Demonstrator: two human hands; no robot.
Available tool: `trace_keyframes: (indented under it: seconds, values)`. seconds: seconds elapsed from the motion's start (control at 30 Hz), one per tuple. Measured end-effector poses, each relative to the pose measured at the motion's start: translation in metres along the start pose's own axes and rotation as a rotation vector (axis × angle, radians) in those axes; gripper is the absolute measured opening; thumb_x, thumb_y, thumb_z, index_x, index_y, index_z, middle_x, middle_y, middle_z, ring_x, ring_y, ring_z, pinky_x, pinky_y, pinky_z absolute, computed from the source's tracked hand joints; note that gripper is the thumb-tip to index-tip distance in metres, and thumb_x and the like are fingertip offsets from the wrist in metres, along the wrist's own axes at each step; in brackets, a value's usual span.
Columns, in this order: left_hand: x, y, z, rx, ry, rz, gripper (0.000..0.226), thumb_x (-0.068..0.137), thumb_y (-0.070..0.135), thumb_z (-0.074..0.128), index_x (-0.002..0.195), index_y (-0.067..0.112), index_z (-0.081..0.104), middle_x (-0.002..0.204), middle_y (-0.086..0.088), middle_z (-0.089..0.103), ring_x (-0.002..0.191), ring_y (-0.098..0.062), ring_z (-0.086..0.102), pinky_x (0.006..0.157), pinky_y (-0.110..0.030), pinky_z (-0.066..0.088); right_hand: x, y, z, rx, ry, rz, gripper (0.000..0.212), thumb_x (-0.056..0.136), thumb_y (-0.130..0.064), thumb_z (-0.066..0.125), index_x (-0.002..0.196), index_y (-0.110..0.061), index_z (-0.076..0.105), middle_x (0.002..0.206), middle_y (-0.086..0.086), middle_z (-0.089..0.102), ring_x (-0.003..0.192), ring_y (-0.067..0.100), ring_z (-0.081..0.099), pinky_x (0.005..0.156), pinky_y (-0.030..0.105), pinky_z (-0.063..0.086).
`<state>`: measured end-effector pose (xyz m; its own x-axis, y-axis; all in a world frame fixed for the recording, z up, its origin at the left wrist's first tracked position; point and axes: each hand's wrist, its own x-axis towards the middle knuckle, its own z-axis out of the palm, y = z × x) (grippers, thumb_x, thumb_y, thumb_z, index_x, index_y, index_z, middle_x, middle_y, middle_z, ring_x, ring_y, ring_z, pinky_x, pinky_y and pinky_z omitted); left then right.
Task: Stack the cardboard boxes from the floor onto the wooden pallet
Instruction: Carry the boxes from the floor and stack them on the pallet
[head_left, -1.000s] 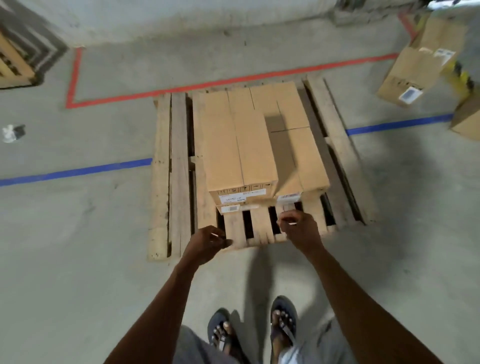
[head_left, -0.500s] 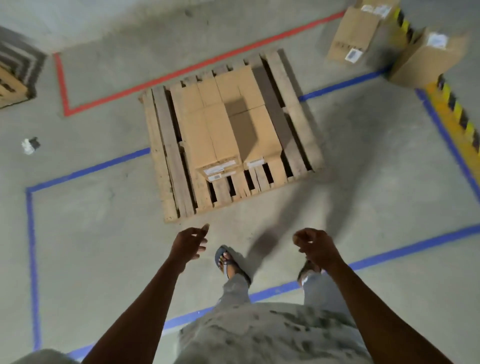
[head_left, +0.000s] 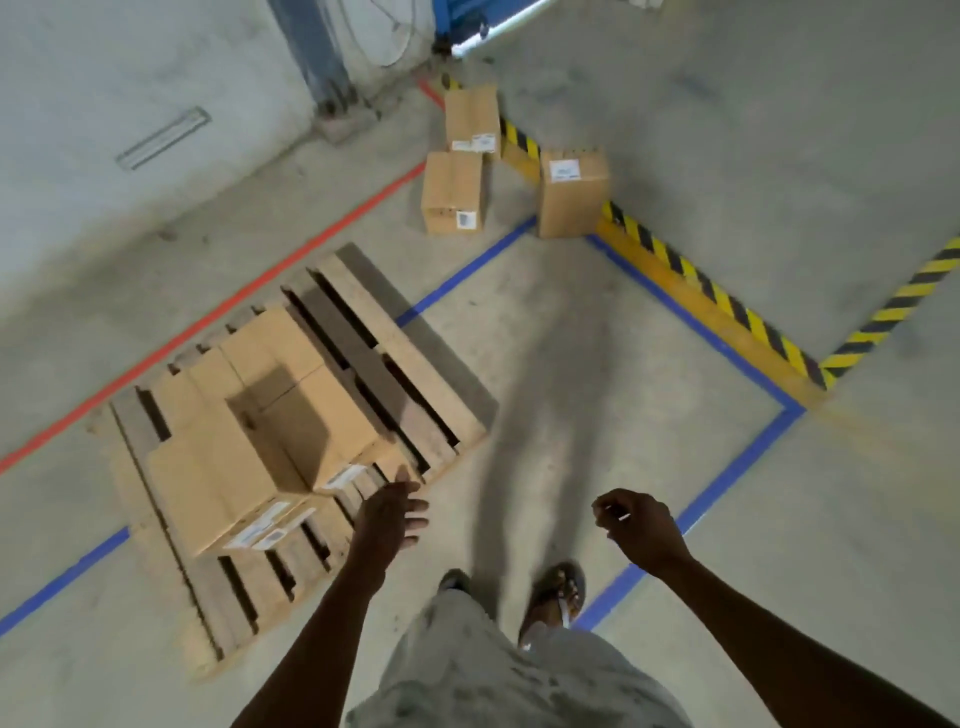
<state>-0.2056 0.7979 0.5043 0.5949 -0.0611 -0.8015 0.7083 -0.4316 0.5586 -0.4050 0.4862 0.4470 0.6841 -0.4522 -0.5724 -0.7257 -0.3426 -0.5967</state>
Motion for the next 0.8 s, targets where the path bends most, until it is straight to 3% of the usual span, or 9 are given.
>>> trace_keyframes:
  seconds: [0.1, 0.2, 0.47, 0.57, 0.67, 0.8]
  values:
    - [0.008, 0.073, 0.066, 0.035, -0.123, 0.134, 0.040, 0.091, 0.048, 0.062, 0.112, 0.016, 0.071, 0.100, -0.010, 0.079, 0.077, -0.022, 0.071, 0.073, -0.033, 0.048, 0.054, -0.021, -0.042, 0.020, 0.039, -0.069, 0.006, 0.090, -0.028, 0.073, 0.090, -0.034, 0.075, 0.081, -0.017, 0.076, 0.073, 0.003, 0.073, 0.078, 0.039, 0.062]
    - [0.030, 0.118, 0.107, 0.181, -0.161, 0.198, 0.017, 0.102, 0.033, 0.068, 0.107, 0.018, 0.073, 0.101, -0.011, 0.080, 0.076, -0.017, 0.071, 0.071, -0.033, 0.049, 0.098, -0.050, -0.073, 0.068, 0.098, -0.108, 0.008, 0.091, -0.026, 0.075, 0.089, -0.033, 0.075, 0.078, -0.017, 0.076, 0.068, 0.000, 0.071, 0.074, 0.032, 0.060]
    - [0.154, 0.221, 0.172, 0.083, -0.006, 0.012, 0.022, 0.107, 0.024, 0.061, 0.106, 0.006, 0.072, 0.086, -0.014, 0.076, 0.068, -0.027, 0.065, 0.063, -0.033, 0.045, 0.224, -0.087, -0.171, 0.052, 0.072, -0.054, 0.018, 0.091, -0.023, 0.076, 0.084, -0.038, 0.073, 0.078, -0.016, 0.075, 0.071, 0.000, 0.072, 0.070, 0.018, 0.056]
    - [0.184, 0.298, 0.214, 0.163, -0.065, 0.050, 0.038, 0.104, 0.039, 0.065, 0.087, 0.006, 0.072, 0.070, -0.008, 0.072, 0.064, -0.024, 0.066, 0.060, -0.034, 0.053, 0.279, -0.104, -0.242, 0.022, 0.136, -0.052, 0.017, 0.090, -0.024, 0.076, 0.084, -0.039, 0.074, 0.080, -0.020, 0.075, 0.072, 0.001, 0.072, 0.073, 0.027, 0.060]
    - [0.219, 0.379, 0.252, 0.189, -0.140, 0.073, 0.044, 0.097, 0.050, 0.070, 0.101, 0.006, 0.072, 0.078, -0.005, 0.073, 0.063, -0.020, 0.065, 0.055, -0.027, 0.047, 0.341, -0.121, -0.306, 0.009, 0.170, -0.061, 0.017, 0.093, -0.024, 0.074, 0.089, -0.040, 0.072, 0.085, -0.015, 0.076, 0.076, 0.003, 0.072, 0.078, 0.035, 0.062]
    - [0.260, 0.463, 0.295, 0.217, -0.145, 0.134, 0.048, 0.096, 0.056, 0.070, 0.104, 0.009, 0.073, 0.087, -0.004, 0.079, 0.069, -0.019, 0.073, 0.056, -0.028, 0.052, 0.416, -0.135, -0.356, 0.094, 0.230, -0.026, 0.027, 0.092, -0.014, 0.075, 0.086, -0.041, 0.072, 0.080, -0.016, 0.077, 0.073, 0.006, 0.074, 0.075, 0.039, 0.063]
